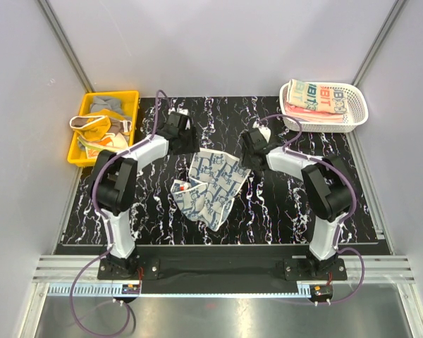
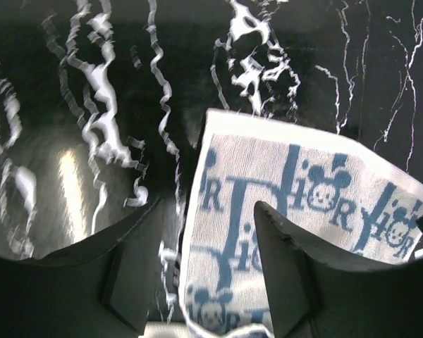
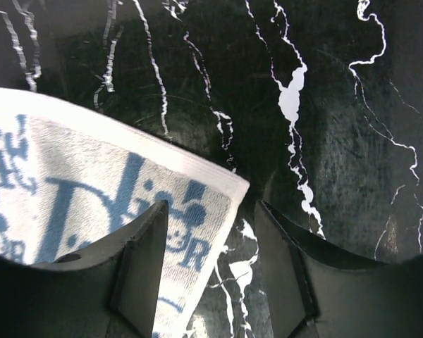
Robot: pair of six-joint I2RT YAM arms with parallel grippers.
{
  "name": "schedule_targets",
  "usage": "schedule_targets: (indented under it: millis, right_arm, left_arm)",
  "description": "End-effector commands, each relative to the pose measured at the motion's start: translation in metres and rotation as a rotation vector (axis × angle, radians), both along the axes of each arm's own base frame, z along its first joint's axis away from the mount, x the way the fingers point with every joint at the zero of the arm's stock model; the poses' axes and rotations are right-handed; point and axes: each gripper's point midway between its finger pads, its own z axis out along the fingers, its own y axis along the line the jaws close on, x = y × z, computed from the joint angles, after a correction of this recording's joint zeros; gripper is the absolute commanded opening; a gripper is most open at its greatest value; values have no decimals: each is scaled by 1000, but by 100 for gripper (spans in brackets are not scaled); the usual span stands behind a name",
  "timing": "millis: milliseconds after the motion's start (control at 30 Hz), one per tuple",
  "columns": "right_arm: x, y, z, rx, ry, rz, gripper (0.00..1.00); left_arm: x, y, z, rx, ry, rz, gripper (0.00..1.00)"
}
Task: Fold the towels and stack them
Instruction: Move the towel to the center of the board, then flatten out the crumpled towel
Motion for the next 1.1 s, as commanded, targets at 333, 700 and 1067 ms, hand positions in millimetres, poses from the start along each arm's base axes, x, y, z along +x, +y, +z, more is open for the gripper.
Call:
schedule_targets:
  millis: [333,700,1067]
  right_arm:
    - [13,-2,-8,-55,4,-10,59]
    - [16,5,-13,-50,22,20,36]
    - [24,4,-6,-80,7,39,16]
  left_arm:
    - [41,-15,-31,28,49,-171,63]
    - [39,-11,-51,43,86,-149,47]
    - [34,-13,-45,15,69,-145,5]
